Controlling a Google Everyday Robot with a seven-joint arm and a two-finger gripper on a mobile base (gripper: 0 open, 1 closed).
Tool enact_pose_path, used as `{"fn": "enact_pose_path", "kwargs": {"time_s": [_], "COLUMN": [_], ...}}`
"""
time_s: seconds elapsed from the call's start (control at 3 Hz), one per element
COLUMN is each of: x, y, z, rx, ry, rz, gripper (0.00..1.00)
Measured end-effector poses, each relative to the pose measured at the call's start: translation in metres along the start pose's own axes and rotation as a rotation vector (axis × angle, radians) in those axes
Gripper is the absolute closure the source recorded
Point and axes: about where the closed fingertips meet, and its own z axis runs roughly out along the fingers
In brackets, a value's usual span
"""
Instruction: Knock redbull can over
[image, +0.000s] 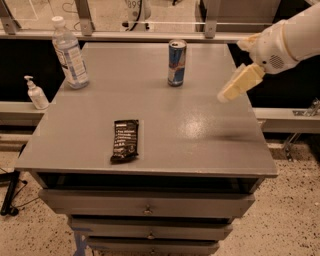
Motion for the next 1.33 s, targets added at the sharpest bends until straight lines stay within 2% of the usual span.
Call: {"fn": "enact_pose_path", "kwargs": {"time_s": [0.33, 0.67, 1.0, 1.33], "x": [-0.020, -0.048, -0.084, -0.116], "y": [-0.032, -0.046, -0.039, -0.023], "z": [0.048, 0.089, 0.118, 0.126], "rx": [-0.017, -0.065, -0.137, -0.225], "ry": [-0.154, -0.287, -0.407, -0.480], "rz": [0.049, 0.094, 0.112, 0.119], "gripper": [0.00, 0.00, 0.00, 0.00]}}
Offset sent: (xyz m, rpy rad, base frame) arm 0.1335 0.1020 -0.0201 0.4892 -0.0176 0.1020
